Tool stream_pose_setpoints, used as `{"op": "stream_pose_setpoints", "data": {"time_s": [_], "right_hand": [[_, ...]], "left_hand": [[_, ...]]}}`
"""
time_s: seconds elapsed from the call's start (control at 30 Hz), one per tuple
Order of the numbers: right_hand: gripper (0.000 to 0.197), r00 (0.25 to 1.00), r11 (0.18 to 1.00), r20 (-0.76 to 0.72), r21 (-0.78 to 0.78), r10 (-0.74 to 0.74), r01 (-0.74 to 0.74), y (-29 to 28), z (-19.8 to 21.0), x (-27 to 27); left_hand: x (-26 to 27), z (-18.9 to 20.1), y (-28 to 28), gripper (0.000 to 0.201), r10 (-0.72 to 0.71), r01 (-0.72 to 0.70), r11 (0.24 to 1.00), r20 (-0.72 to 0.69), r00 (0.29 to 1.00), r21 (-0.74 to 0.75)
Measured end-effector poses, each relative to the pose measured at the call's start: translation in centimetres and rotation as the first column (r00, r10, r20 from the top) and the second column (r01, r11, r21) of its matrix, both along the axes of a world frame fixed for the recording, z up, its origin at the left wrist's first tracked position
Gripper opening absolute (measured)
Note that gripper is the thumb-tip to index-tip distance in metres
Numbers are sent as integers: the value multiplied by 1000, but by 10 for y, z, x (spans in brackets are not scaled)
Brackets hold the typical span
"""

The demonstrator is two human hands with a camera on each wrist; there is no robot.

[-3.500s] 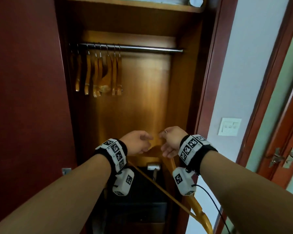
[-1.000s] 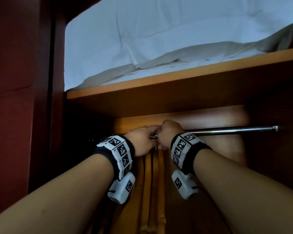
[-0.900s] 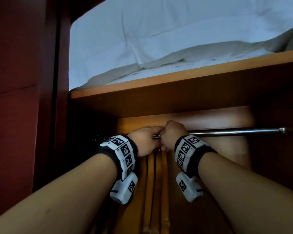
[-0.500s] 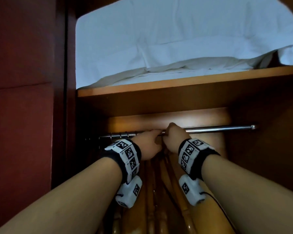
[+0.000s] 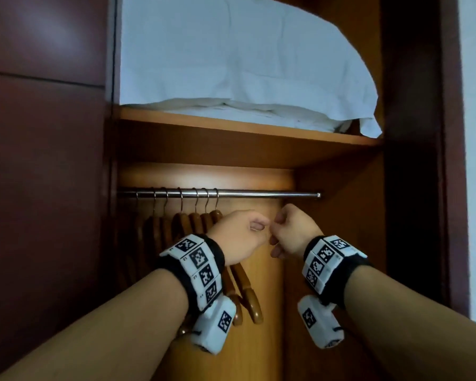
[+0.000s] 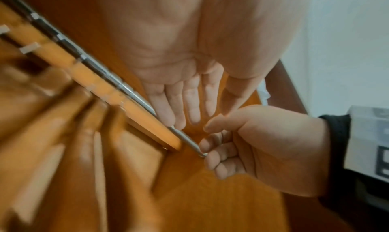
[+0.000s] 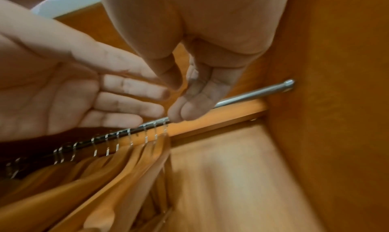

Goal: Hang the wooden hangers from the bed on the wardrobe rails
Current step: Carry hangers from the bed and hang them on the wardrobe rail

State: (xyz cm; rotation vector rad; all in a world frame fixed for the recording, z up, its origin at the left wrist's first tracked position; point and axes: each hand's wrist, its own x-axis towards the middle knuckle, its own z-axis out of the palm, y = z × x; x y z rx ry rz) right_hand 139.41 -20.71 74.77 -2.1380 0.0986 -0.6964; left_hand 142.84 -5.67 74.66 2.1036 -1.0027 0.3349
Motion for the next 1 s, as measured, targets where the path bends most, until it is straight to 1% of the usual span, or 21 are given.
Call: {"op": "stream_pose_setpoints", "data": {"time_s": [0.1,0.2,0.33,0.37,0.43,0.5,0.6,0.67,0.8,0.93,1.0], "right_hand": [[8,998,997,-2,-40,-62,62,-15,-4,-28],[9,992,987,0,-96,-129,128,-32,-5,-65],[7,971,965,33,-107,-236,239,-69,-2,-130],[6,961,954,45,-113,-273,277,-82,-1,-151],[6,936,929,62,-114,-347,352,-107,-1,-195],[7,905,899,60,-101,-422,426,-135,-5,-242],[6,848,845,42,-68,-529,530,-177,-18,-317],[8,810,808,19,-50,-586,586,-205,-27,-372],[8,696,697,-31,-26,-717,717,-255,-48,-501],[7,574,572,-64,40,-817,819,-291,-69,-628],[8,496,491,-63,75,-866,868,-302,-83,-695]], "left_hand": [[-15,-5,-17,35,-93,93,994,-5,996,-55],[-40,-6,-48,29,-165,168,977,32,986,-133],[-87,-7,-99,22,-272,268,932,19,962,-245],[-103,-8,-115,21,-321,310,910,5,947,-275],[-137,-11,-148,20,-431,397,863,-46,901,-311],[-178,-14,-182,20,-529,482,820,-88,844,-309],[-242,-21,-231,21,-640,583,754,-137,756,-302],[-288,-30,-266,21,-688,643,719,-141,712,-262],[-401,-48,-331,19,-777,762,629,-138,614,-154],[-521,-63,-385,21,-867,867,488,-166,470,-100],[-582,-72,-411,18,-901,905,415,-179,395,-92]]}}
